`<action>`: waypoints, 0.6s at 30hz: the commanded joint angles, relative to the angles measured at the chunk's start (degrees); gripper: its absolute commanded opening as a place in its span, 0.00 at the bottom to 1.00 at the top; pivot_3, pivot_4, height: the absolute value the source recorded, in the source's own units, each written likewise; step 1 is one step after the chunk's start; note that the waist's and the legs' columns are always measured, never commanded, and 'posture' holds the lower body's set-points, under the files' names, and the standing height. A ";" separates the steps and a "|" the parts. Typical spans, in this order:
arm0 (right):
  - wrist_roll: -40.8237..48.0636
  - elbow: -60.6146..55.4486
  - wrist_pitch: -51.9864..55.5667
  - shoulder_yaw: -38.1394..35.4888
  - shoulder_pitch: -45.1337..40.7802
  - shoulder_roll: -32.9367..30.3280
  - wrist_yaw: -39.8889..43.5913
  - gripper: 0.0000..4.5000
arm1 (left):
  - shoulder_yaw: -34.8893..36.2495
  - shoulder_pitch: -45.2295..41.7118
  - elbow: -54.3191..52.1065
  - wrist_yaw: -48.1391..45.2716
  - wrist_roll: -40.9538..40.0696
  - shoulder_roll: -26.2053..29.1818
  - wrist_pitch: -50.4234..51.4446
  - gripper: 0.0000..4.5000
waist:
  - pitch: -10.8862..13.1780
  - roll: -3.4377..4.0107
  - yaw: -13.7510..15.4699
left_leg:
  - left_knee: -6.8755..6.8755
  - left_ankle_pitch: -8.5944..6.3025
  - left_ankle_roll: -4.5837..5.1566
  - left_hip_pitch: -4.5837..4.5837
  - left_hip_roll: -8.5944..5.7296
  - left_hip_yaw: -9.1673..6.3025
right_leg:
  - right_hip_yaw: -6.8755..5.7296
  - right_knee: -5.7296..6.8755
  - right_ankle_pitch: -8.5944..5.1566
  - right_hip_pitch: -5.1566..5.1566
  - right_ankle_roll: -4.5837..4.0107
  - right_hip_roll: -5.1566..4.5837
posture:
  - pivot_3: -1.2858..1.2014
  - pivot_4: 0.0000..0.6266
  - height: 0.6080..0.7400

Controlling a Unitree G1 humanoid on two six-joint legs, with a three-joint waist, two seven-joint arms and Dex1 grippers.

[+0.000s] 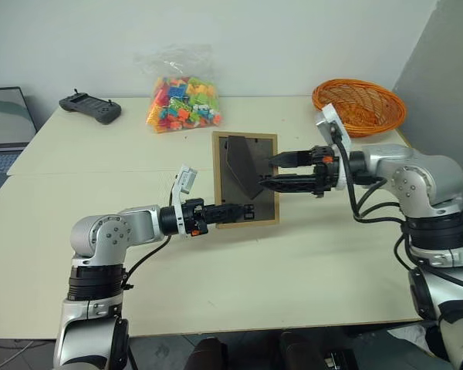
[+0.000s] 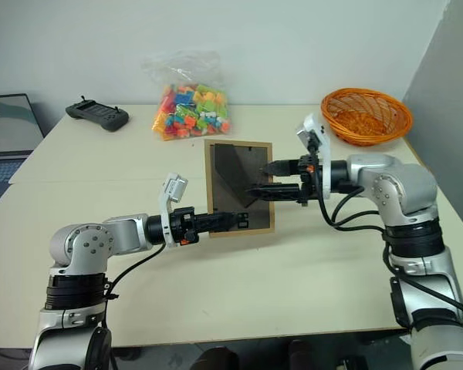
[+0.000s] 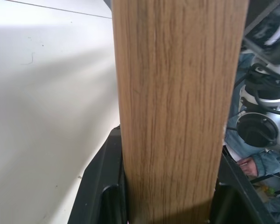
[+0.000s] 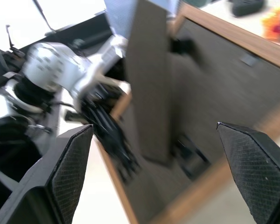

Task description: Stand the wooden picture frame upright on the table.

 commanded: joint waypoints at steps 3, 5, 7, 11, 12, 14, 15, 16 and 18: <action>-21.15 2.41 -47.67 1.42 7.26 -6.50 -1.21 0.99 | 8.48 -4.36 3.95 3.83 -9.30 -1.08 10.14 0.29 | 0.01 -0.02 0.13 | 0.01 0.00 0.01 -0.01 0.00 -0.01 | -0.06 0.00 -0.01 0.01 0.02 0.01 | 0.52 0.24 1.00; -28.45 9.27 -66.55 2.50 8.57 -6.40 -5.45 0.99 | 10.98 -5.29 5.52 6.00 -11.54 -1.95 14.12 0.29 | 0.01 -0.03 -0.13 | 0.01 0.00 0.00 0.02 0.01 0.07 | -0.02 0.00 -0.02 0.02 0.04 0.02 | 0.52 0.24 1.00; -40.67 18.78 -91.10 3.49 7.98 -6.14 -17.80 0.99 | 12.68 -5.94 6.31 8.10 -13.52 -2.46 18.00 0.29 | 0.02 -0.04 -0.37 | 0.03 0.03 -0.06 0.06 0.04 0.14 | 0.01 0.02 -0.02 0.04 0.04 0.02 | 0.52 0.24 1.00; -50.60 32.48 -108.94 4.56 4.17 -3.89 -30.88 0.99 | 12.13 -4.95 5.29 11.80 -17.66 -1.64 19.09 0.29 | 0.03 -0.05 -0.54 | 0.01 0.17 -0.30 0.10 0.13 0.34 | 0.11 0.05 -0.02 0.00 0.04 0.03 | 0.52 0.24 1.00; -47.40 34.55 -107.62 4.40 3.14 -2.44 -29.56 0.99 | 12.01 -4.61 4.85 12.52 -18.42 -1.36 19.09 0.29 | 0.04 -0.07 -0.65 | 0.01 0.20 -0.35 0.11 0.15 0.34 | 0.12 0.05 -0.02 0.00 0.04 0.04 | 0.52 0.24 1.00; -33.36 34.32 -90.96 3.25 2.54 0.98 -17.41 0.99 | 12.10 -3.97 4.03 13.86 -19.46 -0.77 19.09 0.29 | 0.05 -0.09 -0.71 | 0.02 0.23 -0.41 0.15 0.17 0.38 | 0.17 0.05 -0.02 0.01 0.03 0.06 | 0.52 0.24 1.00; -27.60 33.18 -82.51 2.82 2.69 1.98 -11.70 0.99 | 12.21 -3.71 3.74 14.44 -19.99 -0.53 19.09 0.29 | 0.05 -0.09 -0.71 | 0.02 0.25 -0.43 0.16 0.20 0.37 | 0.15 0.03 -0.01 0.03 0.02 0.06 | 0.52 0.24 1.00; -22.54 31.29 -70.10 2.23 2.61 1.66 -6.11 0.99 | 12.31 -3.34 3.50 14.79 -20.10 -0.17 19.09 0.29 | 0.05 -0.09 -0.63 | 0.02 0.25 -0.44 0.18 0.21 0.36 | 0.14 0.03 -0.01 0.08 0.02 0.07 | 0.52 0.24 1.00; -9.78 24.32 -41.27 1.44 2.37 -2.76 4.27 0.99 | 12.55 -2.34 2.87 15.15 -20.18 0.43 19.09 0.29 | 0.06 -0.07 -0.20 | 0.04 0.25 -0.43 0.19 0.21 0.33 | 0.10 -0.02 -0.01 0.15 0.01 0.04 | 0.52 0.24 1.00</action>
